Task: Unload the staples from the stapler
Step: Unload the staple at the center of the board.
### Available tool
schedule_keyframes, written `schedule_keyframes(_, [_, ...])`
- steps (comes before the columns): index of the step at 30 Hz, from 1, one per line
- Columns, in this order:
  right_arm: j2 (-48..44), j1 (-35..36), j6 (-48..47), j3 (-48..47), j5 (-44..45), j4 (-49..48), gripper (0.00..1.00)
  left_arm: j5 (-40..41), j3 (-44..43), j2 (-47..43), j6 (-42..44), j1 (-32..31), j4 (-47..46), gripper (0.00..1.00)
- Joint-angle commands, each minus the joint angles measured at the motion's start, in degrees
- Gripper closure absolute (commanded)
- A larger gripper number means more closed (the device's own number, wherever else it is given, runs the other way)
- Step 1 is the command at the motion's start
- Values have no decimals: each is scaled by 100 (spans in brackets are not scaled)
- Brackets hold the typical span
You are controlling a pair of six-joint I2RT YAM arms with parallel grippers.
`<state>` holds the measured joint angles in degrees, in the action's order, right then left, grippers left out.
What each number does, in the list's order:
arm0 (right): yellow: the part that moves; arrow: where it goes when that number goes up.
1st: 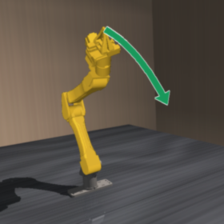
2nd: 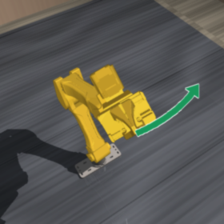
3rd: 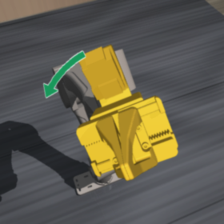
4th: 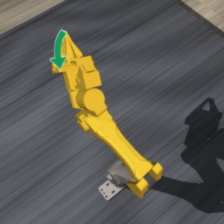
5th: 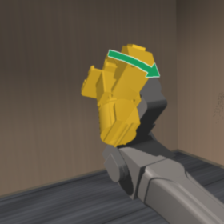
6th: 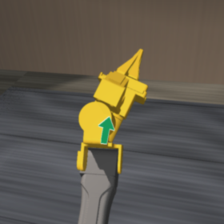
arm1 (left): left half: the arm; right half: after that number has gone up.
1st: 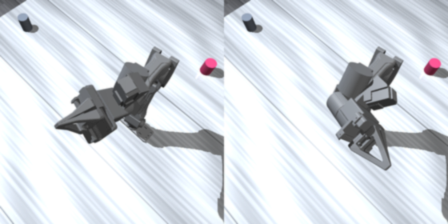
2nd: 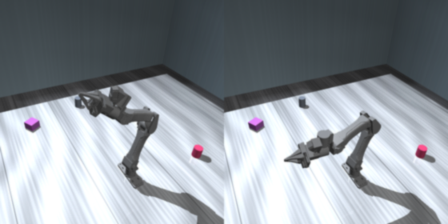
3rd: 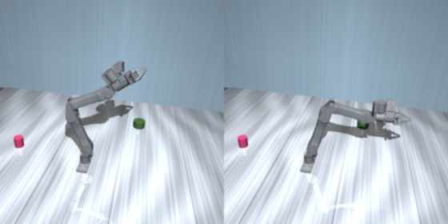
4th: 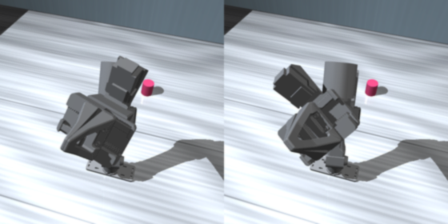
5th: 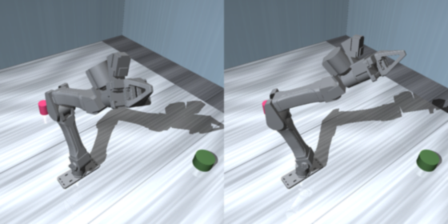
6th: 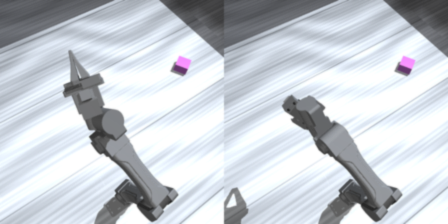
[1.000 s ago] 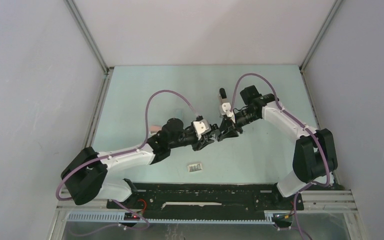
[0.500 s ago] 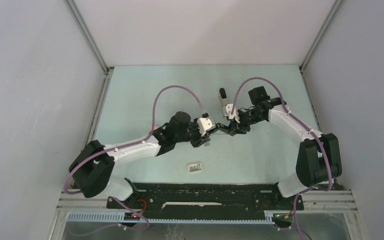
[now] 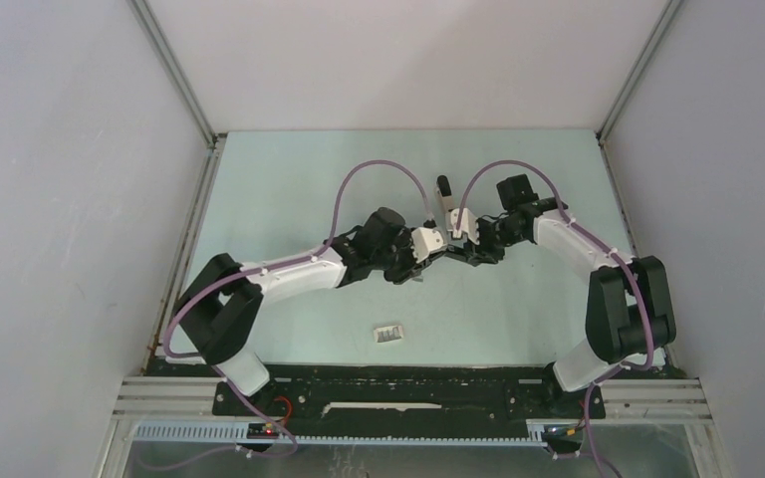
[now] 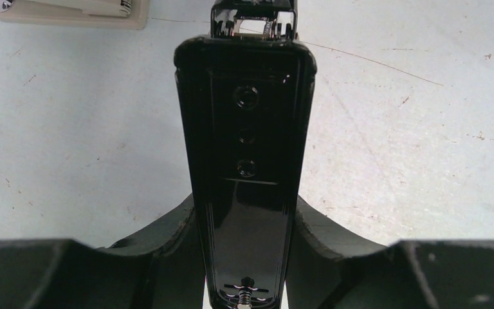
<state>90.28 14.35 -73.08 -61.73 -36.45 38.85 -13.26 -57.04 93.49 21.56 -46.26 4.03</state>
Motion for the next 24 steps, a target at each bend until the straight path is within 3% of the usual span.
schedule_keyframes(1, [-34,-151,387,2,-164,127,98,222,-475,-77,-6,113,94,100])
schedule_keyframes(8, [-325,-52,583,-382,-2011,1313,98,-760,-120,-594,-1301,111,-990,100])
schedule_keyframes(15, [-568,379,780,-553,-2955,1926,95,-1304,438,-979,-2763,108,-2372,100])
schedule_keyframes(17, [-610,402,840,-619,-3184,2059,89,-1355,596,-1078,-3009,108,-2627,100])
schedule_keyframes(24, [-820,272,1171,-666,-3731,2240,43,-1400,1105,-1461,-3662,110,-3412,100])
